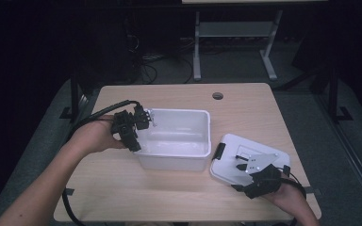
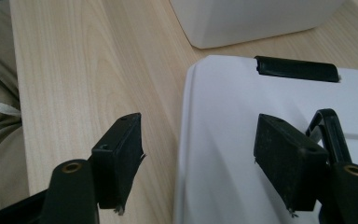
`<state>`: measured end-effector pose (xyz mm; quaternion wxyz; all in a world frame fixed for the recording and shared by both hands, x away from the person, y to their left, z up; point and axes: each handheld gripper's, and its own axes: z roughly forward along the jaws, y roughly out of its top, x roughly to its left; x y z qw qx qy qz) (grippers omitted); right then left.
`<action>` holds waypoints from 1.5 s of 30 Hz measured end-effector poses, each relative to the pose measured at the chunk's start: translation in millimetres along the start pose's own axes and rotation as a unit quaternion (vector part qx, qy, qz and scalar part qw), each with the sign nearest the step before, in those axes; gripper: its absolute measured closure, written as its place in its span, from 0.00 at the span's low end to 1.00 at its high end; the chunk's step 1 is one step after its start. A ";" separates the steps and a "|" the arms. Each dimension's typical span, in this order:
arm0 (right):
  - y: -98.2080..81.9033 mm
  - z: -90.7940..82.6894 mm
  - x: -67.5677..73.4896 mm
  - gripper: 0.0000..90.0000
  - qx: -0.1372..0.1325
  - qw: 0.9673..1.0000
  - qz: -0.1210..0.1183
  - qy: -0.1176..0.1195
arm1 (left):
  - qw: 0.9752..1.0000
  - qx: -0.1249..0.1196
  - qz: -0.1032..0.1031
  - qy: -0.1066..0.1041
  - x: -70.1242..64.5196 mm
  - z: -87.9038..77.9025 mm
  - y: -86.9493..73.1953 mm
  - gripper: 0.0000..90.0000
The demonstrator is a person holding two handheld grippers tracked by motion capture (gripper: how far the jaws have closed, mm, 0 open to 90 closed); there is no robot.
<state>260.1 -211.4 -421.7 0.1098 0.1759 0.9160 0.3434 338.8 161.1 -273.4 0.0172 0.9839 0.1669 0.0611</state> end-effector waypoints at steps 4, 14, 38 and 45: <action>0.3 -0.6 0.3 0.35 -0.001 1.000 -0.001 0.000 | 1.000 -0.004 0.004 -0.005 -5.2 -1.9 -6.0 0.62; 2.1 1.6 2.1 0.35 0.000 1.000 -0.001 0.002 | 1.000 -0.007 0.008 -0.012 -20.6 -1.5 -21.6 0.62; 2.5 1.0 4.3 0.35 0.004 1.000 0.000 0.001 | 0.999 -0.020 0.023 -0.032 -49.1 27.1 -42.5 0.60; 3.3 2.9 5.3 0.35 0.006 1.000 -0.002 0.002 | 0.999 -0.022 0.024 -0.042 -51.7 44.5 -51.2 0.60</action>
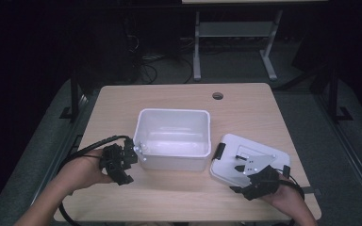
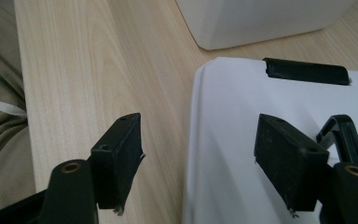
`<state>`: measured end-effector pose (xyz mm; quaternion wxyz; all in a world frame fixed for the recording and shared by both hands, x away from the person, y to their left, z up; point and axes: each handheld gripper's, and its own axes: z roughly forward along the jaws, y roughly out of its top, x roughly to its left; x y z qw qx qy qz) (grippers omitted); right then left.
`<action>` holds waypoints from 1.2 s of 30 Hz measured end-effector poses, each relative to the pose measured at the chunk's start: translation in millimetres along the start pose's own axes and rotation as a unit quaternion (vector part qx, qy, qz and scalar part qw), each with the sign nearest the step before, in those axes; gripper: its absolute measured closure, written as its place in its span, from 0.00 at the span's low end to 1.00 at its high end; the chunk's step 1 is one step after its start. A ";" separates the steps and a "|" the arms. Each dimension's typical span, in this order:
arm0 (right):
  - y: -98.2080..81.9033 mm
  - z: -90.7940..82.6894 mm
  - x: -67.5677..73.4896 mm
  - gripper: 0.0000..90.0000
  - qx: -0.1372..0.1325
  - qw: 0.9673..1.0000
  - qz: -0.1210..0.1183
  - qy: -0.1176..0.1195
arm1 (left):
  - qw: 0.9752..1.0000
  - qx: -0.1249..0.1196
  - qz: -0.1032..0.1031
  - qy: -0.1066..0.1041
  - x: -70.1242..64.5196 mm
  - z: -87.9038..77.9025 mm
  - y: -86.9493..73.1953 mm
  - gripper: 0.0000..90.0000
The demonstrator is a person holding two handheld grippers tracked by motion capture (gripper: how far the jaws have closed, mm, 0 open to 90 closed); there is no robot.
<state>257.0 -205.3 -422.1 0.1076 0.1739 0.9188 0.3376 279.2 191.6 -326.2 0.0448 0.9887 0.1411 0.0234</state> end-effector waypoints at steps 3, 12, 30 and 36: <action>0.2 0.3 0.7 0.35 0.000 1.000 0.000 0.000 | 1.000 -0.007 -0.002 -0.004 -1.2 4.5 -3.5 0.60; 0.2 0.5 2.1 0.35 0.004 1.000 -0.001 0.001 | 1.000 -0.020 0.002 -0.016 -6.2 22.4 -9.4 0.59; 3.6 -4.3 3.1 0.35 0.019 1.000 -0.006 -0.001 | 0.998 -0.051 -0.009 -0.021 -9.2 46.4 -26.5 0.56; 7.0 -6.0 3.1 0.35 0.022 1.000 -0.009 -0.001 | 0.998 -0.061 -0.015 -0.021 -10.1 53.6 -30.8 0.54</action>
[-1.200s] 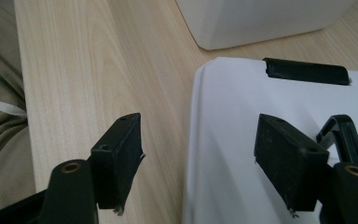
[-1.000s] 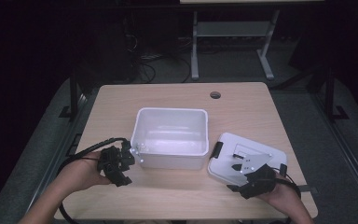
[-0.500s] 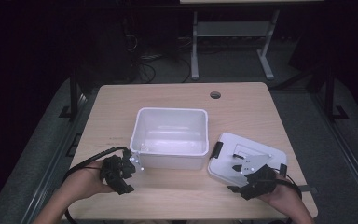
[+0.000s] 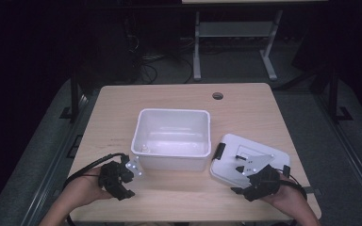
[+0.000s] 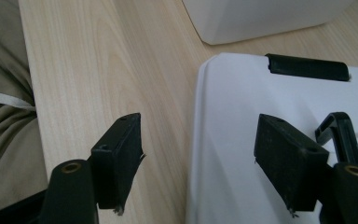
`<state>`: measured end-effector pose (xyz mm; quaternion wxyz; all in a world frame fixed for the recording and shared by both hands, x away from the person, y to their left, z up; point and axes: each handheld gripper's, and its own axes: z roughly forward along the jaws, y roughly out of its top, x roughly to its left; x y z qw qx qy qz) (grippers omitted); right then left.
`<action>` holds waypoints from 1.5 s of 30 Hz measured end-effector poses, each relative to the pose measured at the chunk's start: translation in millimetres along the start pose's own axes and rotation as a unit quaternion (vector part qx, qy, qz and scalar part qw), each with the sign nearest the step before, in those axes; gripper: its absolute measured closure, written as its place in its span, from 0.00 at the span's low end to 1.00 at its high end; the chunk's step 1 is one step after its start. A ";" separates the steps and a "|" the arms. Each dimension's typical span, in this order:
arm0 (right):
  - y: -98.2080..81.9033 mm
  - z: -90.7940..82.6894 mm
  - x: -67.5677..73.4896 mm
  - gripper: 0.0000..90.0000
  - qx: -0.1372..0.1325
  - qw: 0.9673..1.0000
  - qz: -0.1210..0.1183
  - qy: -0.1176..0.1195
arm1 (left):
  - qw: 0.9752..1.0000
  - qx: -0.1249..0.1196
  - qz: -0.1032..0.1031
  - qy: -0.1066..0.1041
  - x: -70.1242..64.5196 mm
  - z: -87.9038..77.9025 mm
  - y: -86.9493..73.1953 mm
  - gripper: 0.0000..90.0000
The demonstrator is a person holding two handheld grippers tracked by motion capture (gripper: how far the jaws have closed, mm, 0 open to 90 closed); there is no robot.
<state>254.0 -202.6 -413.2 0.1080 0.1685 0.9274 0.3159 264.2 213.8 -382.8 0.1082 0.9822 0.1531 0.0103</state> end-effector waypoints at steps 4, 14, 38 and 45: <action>2.8 -0.4 1.3 0.35 0.004 1.000 -0.002 0.001 | 1.000 -0.011 -0.004 -0.001 0.2 0.7 -4.6 0.54; 8.1 -2.7 1.4 0.35 0.012 1.000 -0.005 -0.003 | 0.998 -0.052 -0.020 -0.001 0.9 0.0 -16.5 0.53; 7.1 -11.2 -6.4 0.35 0.017 1.000 0.005 -0.022 | 0.994 -0.096 -0.045 -0.007 4.6 10.3 -31.1 0.47; 3.8 -13.1 -10.9 0.35 0.023 0.999 0.011 -0.026 | 0.993 -0.104 -0.050 -0.008 6.0 13.6 -32.9 0.47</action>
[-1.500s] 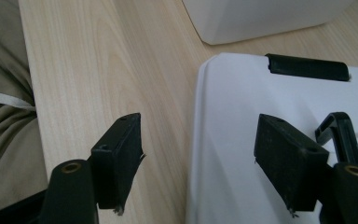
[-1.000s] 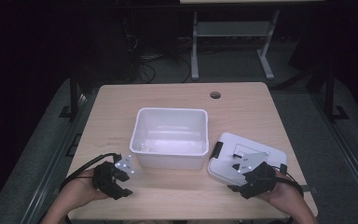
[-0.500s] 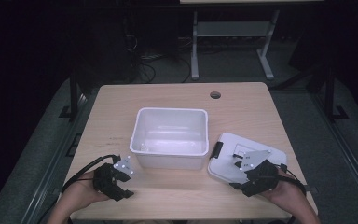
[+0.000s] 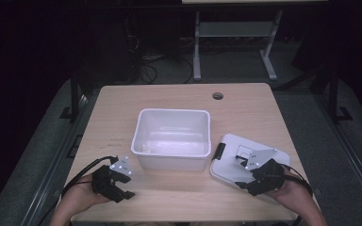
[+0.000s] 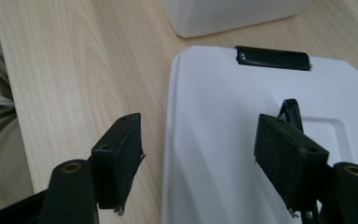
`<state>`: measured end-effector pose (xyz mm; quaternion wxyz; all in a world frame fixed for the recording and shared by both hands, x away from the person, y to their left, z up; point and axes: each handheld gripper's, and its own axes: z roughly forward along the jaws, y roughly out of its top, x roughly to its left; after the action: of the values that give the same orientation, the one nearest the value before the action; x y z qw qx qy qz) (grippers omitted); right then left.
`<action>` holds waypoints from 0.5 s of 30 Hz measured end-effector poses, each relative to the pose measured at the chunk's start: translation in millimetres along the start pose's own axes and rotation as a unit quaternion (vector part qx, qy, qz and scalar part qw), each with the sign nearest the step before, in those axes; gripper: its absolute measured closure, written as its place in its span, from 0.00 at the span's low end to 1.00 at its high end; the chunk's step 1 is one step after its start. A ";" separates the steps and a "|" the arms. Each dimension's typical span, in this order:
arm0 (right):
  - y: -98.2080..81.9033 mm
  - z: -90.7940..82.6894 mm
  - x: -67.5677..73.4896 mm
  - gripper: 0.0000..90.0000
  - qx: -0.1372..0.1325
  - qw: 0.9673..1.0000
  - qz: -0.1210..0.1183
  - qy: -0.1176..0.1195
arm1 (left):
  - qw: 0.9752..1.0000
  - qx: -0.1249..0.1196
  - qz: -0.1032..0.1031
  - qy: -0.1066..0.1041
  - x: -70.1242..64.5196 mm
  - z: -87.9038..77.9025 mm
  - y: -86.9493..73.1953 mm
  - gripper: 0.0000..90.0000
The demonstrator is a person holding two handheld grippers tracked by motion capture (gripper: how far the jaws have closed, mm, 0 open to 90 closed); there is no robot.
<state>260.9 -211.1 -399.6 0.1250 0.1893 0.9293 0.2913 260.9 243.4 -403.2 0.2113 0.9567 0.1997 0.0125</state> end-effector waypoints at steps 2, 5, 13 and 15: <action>-1.0 -1.0 -1.6 0.35 -0.001 1.000 0.002 -0.001 | 1.000 -0.001 -0.001 0.000 -0.1 0.4 -0.9 0.47; -2.4 -2.1 -4.1 0.35 0.003 1.000 0.003 -0.003 | 1.000 0.001 -0.001 0.001 -0.4 0.7 -1.9 0.47; -2.9 -5.5 -11.3 0.36 0.013 1.000 0.006 -0.010 | 1.000 -0.001 -0.007 0.004 0.4 0.1 -4.8 0.45; -2.9 -6.5 -13.2 0.36 0.016 1.000 0.007 -0.011 | 1.000 -0.002 -0.007 0.005 0.5 -0.5 -5.2 0.45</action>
<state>269.8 -222.0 -394.5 0.1301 0.2011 0.9309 0.2756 259.3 248.1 -404.9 0.2124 0.9548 0.2073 0.0162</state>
